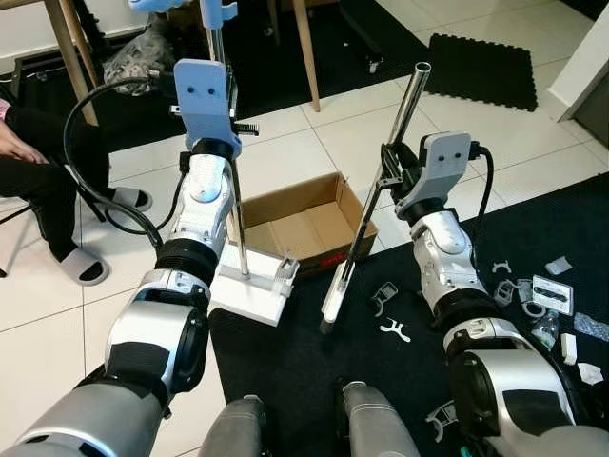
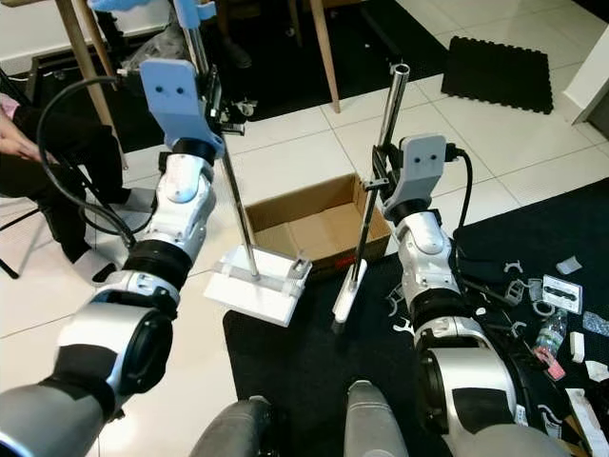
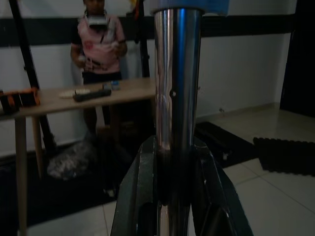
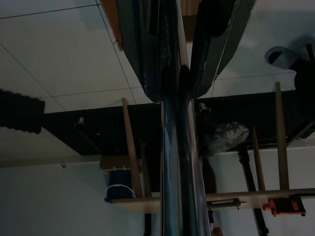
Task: Sweep floor
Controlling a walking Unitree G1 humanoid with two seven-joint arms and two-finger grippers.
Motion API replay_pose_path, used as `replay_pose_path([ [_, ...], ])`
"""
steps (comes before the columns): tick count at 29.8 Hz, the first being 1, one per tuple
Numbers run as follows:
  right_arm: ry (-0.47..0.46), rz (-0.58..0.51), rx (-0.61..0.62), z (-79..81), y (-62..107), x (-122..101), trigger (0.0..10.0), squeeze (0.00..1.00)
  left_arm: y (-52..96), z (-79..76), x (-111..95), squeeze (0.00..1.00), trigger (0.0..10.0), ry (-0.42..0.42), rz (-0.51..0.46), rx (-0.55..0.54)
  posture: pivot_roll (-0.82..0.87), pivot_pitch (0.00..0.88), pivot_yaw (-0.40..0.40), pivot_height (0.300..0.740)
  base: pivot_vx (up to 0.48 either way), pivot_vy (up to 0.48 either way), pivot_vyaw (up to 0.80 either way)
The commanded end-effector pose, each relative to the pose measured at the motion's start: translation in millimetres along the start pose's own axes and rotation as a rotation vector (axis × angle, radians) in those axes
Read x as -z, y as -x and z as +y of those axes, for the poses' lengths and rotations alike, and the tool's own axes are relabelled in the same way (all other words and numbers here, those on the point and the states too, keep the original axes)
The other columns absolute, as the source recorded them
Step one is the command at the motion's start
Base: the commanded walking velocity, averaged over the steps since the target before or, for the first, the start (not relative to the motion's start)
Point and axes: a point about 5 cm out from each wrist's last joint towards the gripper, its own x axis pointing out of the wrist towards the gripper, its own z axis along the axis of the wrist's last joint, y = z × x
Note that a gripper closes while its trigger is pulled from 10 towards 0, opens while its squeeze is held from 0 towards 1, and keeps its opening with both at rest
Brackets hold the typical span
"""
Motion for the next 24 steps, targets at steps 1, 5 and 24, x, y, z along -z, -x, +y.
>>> replay_pose_path([
  [1,0.012,-0.005,-0.007,-0.1,0.0,-1,10.0,0.00,-6.8,-1.7,-9,0.00,10.0,0.054,-0.020,-0.011,-0.02,0.094,0.034,0.740,0.000,0.000,0.00],
  [5,0.012,-0.003,-0.007,-0.1,0.3,-1,10.0,0.00,-7.1,1.0,-6,0.00,10.0,0.101,0.005,-0.033,-0.02,0.094,0.034,0.740,0.000,0.000,0.00],
  [24,0.010,0.001,-0.008,-0.2,0.0,0,10.0,0.00,-6.1,8.6,-8,0.00,10.0,0.039,0.005,-0.033,-0.01,0.097,0.028,0.740,0.000,0.000,0.00],
])
